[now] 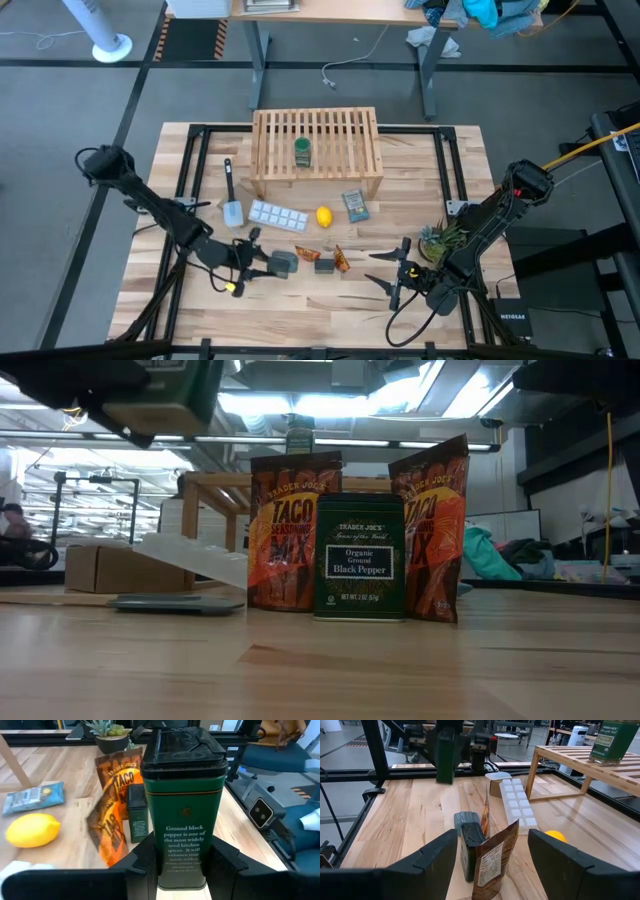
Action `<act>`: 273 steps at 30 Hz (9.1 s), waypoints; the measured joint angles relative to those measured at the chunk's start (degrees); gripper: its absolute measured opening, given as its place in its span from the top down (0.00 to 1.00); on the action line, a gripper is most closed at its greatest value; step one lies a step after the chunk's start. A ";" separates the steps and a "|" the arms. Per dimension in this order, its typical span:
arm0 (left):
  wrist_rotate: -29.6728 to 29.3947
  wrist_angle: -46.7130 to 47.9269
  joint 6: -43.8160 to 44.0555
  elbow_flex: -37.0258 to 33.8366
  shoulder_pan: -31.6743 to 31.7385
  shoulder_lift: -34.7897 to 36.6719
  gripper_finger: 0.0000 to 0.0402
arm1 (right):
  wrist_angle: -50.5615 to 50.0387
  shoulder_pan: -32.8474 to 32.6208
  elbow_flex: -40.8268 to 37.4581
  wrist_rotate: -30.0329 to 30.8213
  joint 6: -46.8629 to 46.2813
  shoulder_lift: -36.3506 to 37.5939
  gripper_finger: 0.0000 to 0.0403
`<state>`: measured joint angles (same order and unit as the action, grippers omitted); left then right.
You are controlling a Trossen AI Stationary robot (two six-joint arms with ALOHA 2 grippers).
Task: Shelf spices
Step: Remove the green seasoning container from the shelf, then remove the green seasoning bottle from the shelf
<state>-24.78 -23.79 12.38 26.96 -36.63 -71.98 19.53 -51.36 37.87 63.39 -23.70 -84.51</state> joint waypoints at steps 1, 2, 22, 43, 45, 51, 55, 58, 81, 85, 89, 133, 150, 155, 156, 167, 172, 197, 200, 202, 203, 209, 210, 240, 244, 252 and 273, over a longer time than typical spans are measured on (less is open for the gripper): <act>0.01 -1.71 0.04 0.00 -0.04 -1.52 0.74 | 0.00 -0.02 0.00 0.00 0.00 0.00 0.38; -0.01 -3.33 0.02 0.00 -0.16 -3.03 0.74 | 0.00 0.00 0.00 0.00 0.00 0.00 0.38; 0.07 -25.69 1.16 0.11 -0.12 -25.06 0.74 | 0.04 -0.02 0.00 0.00 0.00 0.00 0.38; 0.22 -26.66 -1.84 9.28 3.54 -39.28 0.74 | 0.04 0.00 0.00 -0.02 0.00 0.00 0.38; 0.20 -26.87 -1.67 9.33 3.83 -39.94 0.74 | 0.01 -0.01 0.00 -0.02 0.00 0.00 0.38; 0.42 -27.15 -0.51 9.38 4.08 -40.88 0.74 | 0.02 -0.02 0.00 0.00 0.00 0.00 0.38; 0.65 -26.14 0.96 9.44 4.08 -41.02 0.61 | 0.02 0.00 0.00 -0.02 0.00 0.00 0.38; 0.66 -25.78 2.62 9.93 4.08 -41.13 0.51 | 0.02 -0.02 0.00 0.00 0.00 0.00 0.38; 0.37 -26.10 -10.98 17.42 4.08 -41.03 0.39 | 0.02 0.00 0.00 -0.01 0.00 0.00 0.38; -0.04 -26.13 -14.48 18.45 4.12 -41.03 0.39 | 0.02 -0.02 0.00 -0.02 0.00 0.00 0.38; -0.17 -26.16 -18.16 19.29 4.12 -41.03 0.39 | 0.02 0.00 0.00 -0.02 0.00 0.00 0.38; -10.80 34.91 -21.45 24.92 26.77 13.22 0.40 | 0.03 0.00 0.00 -2.12 0.00 0.00 0.38; 21.64 32.85 -21.38 16.96 54.17 15.36 0.40 | 0.00 0.00 0.02 -1.97 0.02 0.00 0.38; 31.50 26.38 -21.11 14.69 59.78 15.21 0.40 | -0.02 -0.02 0.00 -1.96 0.04 0.00 0.38; 33.01 25.97 -20.81 14.56 60.67 14.89 0.40 | -0.04 -0.02 0.02 -1.96 0.04 0.00 0.38; 38.19 19.65 -23.35 14.53 63.59 5.89 0.40 | 0.02 0.00 0.00 -1.93 0.02 0.00 0.38; 38.22 19.19 -26.13 14.51 64.98 3.94 0.40 | 0.15 -0.02 0.02 -1.90 0.02 0.00 0.38; 47.98 17.15 -27.42 14.53 68.62 3.89 0.40 | 0.39 0.00 0.02 -4.85 -0.02 0.00 0.38; 47.98 17.15 -26.68 14.53 68.62 3.89 0.40 | 0.39 0.00 0.00 -9.12 -0.02 0.00 0.38; 47.96 17.16 -26.09 14.53 68.62 3.89 0.40 | 0.37 -0.01 0.02 -12.34 -0.03 0.00 0.38; 47.94 17.16 -25.97 14.53 68.62 3.89 0.40 | 0.38 0.00 0.01 -14.09 -0.03 0.00 0.38; 47.96 17.18 -25.46 14.53 68.62 3.89 0.40 | 0.28 0.00 0.02 -24.08 -0.02 0.00 0.38; 47.96 17.16 -24.83 14.54 68.62 3.89 0.40 | 0.28 -0.01 0.02 -25.55 -0.03 0.00 0.38; 47.92 16.67 -23.21 14.58 70.57 3.89 0.30 | -0.07 -0.01 0.01 -33.01 -0.02 0.00 0.38; 48.80 16.53 -24.81 14.58 70.55 3.89 0.19 | -0.07 0.00 0.02 -33.02 -0.02 0.00 0.38; 51.04 13.58 -24.94 14.60 69.19 3.89 0.06 | -0.07 -0.02 0.01 -33.00 -0.02 0.00 0.38; 52.61 -0.62 -20.69 14.60 67.55 -7.74 0.04 | -0.09 -0.02 0.02 -33.01 -0.02 0.00 0.38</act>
<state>27.83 -24.41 -8.30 41.56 30.92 -79.72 19.44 -51.37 37.89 30.39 -23.73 -84.51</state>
